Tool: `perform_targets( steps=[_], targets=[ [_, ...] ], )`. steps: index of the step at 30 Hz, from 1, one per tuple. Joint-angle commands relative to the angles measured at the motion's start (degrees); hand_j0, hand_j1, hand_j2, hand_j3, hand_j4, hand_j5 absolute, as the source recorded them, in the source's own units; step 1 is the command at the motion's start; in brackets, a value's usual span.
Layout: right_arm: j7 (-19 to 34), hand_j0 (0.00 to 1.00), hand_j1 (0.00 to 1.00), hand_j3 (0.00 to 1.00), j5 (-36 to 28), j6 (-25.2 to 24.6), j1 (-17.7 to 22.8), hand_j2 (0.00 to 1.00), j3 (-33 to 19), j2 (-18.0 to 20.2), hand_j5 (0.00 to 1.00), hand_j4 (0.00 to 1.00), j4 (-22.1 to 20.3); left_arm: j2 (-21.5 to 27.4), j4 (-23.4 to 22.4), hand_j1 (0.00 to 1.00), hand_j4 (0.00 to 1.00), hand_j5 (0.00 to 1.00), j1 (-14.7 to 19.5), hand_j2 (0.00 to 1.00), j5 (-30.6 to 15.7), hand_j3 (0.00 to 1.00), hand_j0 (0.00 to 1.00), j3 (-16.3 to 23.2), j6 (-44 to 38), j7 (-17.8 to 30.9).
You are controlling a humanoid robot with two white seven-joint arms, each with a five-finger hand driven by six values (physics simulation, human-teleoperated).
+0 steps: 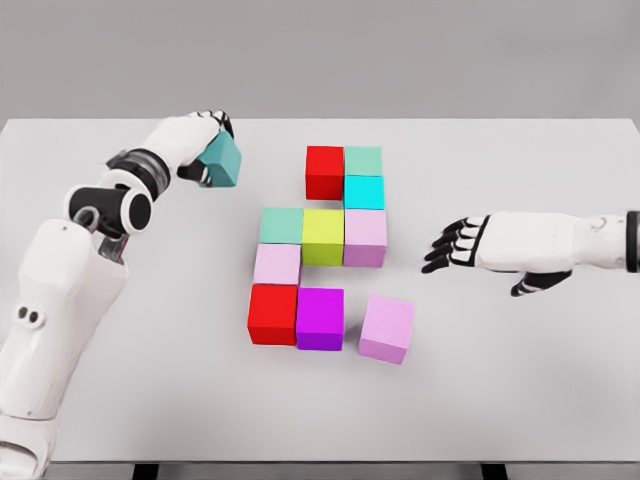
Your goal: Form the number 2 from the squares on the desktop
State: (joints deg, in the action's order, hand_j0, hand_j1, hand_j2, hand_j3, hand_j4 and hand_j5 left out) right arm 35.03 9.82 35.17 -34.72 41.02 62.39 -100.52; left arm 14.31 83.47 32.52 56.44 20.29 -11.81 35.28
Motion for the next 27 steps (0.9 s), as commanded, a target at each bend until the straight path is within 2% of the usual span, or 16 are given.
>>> perform_targets(
  steps=[1,5,9,13,20,27],
  targets=[
    [-0.03,1.00,1.00,1.00,-0.77,-0.17,0.00,1.00,-0.15,4.84,1.00,1.00,-0.03,-2.44,-1.20,0.15,0.15,0.15,0.00,0.15,2.71,0.15,0.15,0.27,-0.32,-0.28],
    [-0.03,1.00,1.00,1.00,-0.68,-0.17,0.79,1.00,4.51,4.06,1.00,1.00,-0.11,-5.78,-4.01,0.15,0.15,0.15,1.41,0.15,5.61,0.15,0.15,0.27,-0.94,-0.28],
    [-0.03,1.00,1.00,1.00,-0.68,-0.17,0.70,1.00,6.79,1.60,1.00,1.00,-0.11,-7.71,-6.64,0.15,0.15,0.15,2.64,0.15,6.67,0.15,0.15,0.27,-0.94,-0.28],
    [-0.03,1.00,1.00,1.00,-0.59,-0.17,0.70,1.00,8.55,1.33,1.00,1.00,-0.11,-9.74,-8.76,0.15,0.15,0.15,3.43,0.15,7.99,0.15,0.15,0.36,-3.40,-0.28],
    [-0.03,1.00,1.00,1.00,0.55,-0.17,0.70,1.00,8.82,0.63,1.00,1.00,-0.03,-13.43,-9.90,0.15,0.15,0.15,3.43,0.15,14.75,0.15,0.15,0.71,-4.01,-0.28],
    [-0.03,1.00,1.00,1.00,1.78,-0.17,0.18,1.00,8.82,0.19,1.00,1.00,0.06,-14.31,-9.99,0.15,0.15,0.15,3.52,0.15,16.60,0.15,0.15,0.62,-4.01,-0.28]
  ],
)
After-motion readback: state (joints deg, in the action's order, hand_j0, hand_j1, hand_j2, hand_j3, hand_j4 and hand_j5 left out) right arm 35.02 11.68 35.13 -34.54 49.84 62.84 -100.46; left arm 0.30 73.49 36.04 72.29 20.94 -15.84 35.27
